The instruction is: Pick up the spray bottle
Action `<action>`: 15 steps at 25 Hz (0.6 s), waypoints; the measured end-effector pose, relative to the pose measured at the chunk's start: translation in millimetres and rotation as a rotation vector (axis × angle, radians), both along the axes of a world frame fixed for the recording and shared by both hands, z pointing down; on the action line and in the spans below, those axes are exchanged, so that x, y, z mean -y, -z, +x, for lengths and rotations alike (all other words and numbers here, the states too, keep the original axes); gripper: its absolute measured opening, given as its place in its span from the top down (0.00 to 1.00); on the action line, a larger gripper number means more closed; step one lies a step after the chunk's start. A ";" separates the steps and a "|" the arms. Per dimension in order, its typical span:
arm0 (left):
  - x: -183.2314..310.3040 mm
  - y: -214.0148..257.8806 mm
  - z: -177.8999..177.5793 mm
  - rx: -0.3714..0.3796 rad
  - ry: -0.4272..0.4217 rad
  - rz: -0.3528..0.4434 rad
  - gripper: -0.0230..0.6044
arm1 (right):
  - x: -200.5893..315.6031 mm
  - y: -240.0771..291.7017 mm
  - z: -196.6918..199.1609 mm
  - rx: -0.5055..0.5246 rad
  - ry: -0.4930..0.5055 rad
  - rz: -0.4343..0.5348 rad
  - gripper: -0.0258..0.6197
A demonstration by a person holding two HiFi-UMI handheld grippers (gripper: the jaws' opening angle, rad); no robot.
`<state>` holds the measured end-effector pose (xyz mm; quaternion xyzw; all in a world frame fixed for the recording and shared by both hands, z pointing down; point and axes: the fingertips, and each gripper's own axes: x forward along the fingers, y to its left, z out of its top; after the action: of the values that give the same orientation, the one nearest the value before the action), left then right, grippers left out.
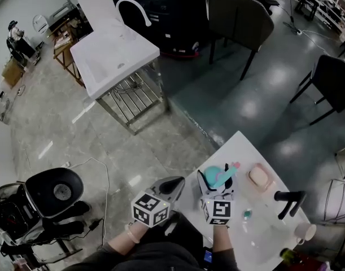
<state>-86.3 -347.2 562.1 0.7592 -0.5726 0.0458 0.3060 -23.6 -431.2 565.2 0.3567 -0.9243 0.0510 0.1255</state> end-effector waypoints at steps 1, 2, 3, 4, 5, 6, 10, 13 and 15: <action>-1.1 0.9 0.8 0.000 -0.004 0.004 0.95 | -1.9 2.4 1.0 0.003 -0.002 0.004 0.38; -2.2 1.6 1.6 -0.001 -0.008 0.008 0.95 | -3.7 4.9 2.3 0.007 -0.005 0.007 0.38; -3.5 2.2 2.4 -0.003 -0.012 0.011 0.95 | -5.6 7.7 3.7 0.012 -0.008 0.008 0.38; -4.8 2.4 3.2 -0.004 -0.017 0.014 0.95 | -7.7 10.5 5.3 0.018 -0.012 0.007 0.38; -6.3 2.5 4.3 -0.006 -0.022 0.016 0.95 | -10.0 13.2 7.6 0.024 -0.017 0.004 0.38; -7.8 2.8 5.6 -0.008 -0.029 0.018 0.95 | -12.5 16.4 10.7 0.028 -0.024 0.002 0.38; -13.0 6.9 10.3 -0.012 -0.061 0.030 0.95 | -22.5 32.1 26.1 0.030 -0.067 0.015 0.38; -16.6 9.7 15.8 -0.019 -0.085 0.042 0.95 | -32.1 41.5 37.9 0.031 -0.096 0.024 0.38; -18.9 12.6 21.2 -0.024 -0.106 0.051 0.95 | -39.4 47.4 46.2 0.030 -0.116 0.030 0.38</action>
<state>-65.1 -328.3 549.6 0.7963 -0.5291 0.0384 0.2905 22.5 -391.7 517.8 0.4109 -0.9045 0.0495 0.1032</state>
